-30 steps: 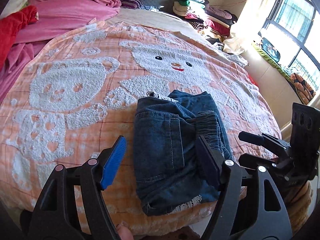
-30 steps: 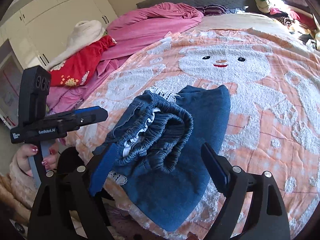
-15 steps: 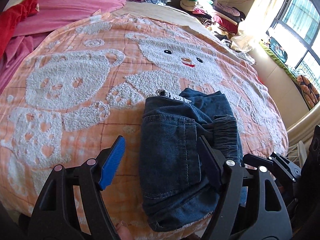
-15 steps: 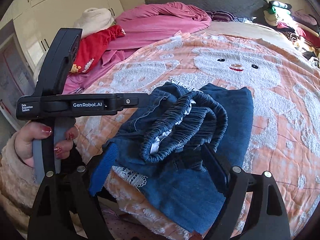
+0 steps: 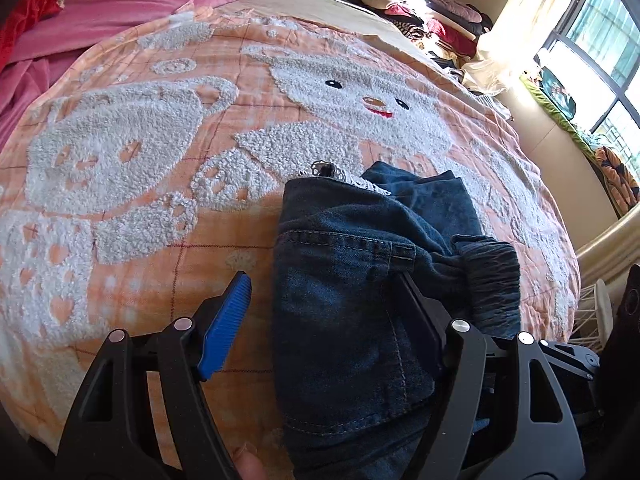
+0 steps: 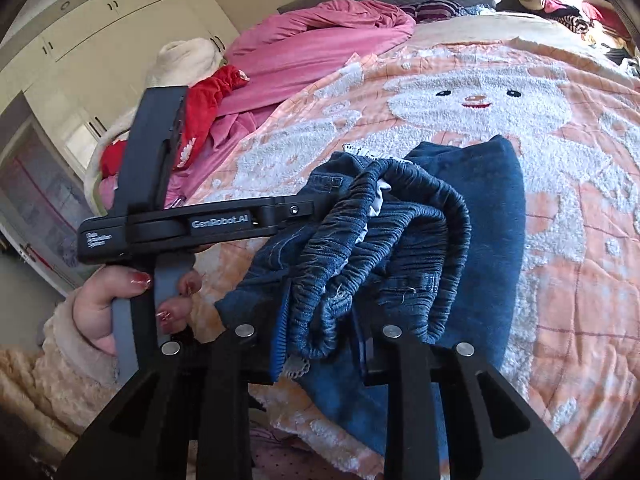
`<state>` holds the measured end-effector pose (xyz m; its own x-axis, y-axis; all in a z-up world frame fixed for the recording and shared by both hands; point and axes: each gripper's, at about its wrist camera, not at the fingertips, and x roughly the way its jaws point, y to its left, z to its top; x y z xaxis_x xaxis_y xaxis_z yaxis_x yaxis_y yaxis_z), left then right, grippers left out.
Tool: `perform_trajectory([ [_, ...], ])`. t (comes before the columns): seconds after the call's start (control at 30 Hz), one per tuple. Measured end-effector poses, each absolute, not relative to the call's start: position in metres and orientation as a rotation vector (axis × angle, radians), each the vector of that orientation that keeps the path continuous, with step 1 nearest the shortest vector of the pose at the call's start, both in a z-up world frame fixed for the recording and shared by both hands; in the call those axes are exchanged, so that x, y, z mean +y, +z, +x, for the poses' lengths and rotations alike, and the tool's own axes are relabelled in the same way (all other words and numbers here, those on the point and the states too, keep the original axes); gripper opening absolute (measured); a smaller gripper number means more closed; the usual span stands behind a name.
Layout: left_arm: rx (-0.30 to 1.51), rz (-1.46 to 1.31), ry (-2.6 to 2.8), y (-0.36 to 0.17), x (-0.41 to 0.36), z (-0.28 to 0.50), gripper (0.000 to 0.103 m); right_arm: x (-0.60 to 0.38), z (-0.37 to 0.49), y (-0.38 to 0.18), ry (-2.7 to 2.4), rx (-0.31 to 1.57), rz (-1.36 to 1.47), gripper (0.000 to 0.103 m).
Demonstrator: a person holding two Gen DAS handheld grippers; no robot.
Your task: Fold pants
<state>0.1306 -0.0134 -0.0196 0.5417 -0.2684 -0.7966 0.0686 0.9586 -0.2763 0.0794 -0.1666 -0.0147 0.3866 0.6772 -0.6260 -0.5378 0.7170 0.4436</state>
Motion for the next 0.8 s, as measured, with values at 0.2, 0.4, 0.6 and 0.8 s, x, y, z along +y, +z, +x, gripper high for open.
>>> perform_trajectory([
  [0.2, 0.99, -0.184, -0.191, -0.031, -0.023, 0.129, 0.066, -0.169, 0.071, -0.041, 0.751, 0.98, 0.177, 0.026],
  [0.4, 0.982, -0.191, -0.176, -0.038, -0.02, 0.126, 0.067, -0.16, 0.065, -0.048, 0.721, 0.982, 0.121, 0.032],
  [0.6, 0.957, -0.195, -0.173, -0.029, -0.02, 0.119, 0.067, -0.166, 0.053, -0.034, 0.711, 0.948, 0.113, 0.048],
  [0.8, 0.941, -0.203, -0.184, -0.018, -0.018, 0.111, 0.067, -0.181, 0.047, -0.023, 0.65, 0.906, 0.111, 0.059],
])
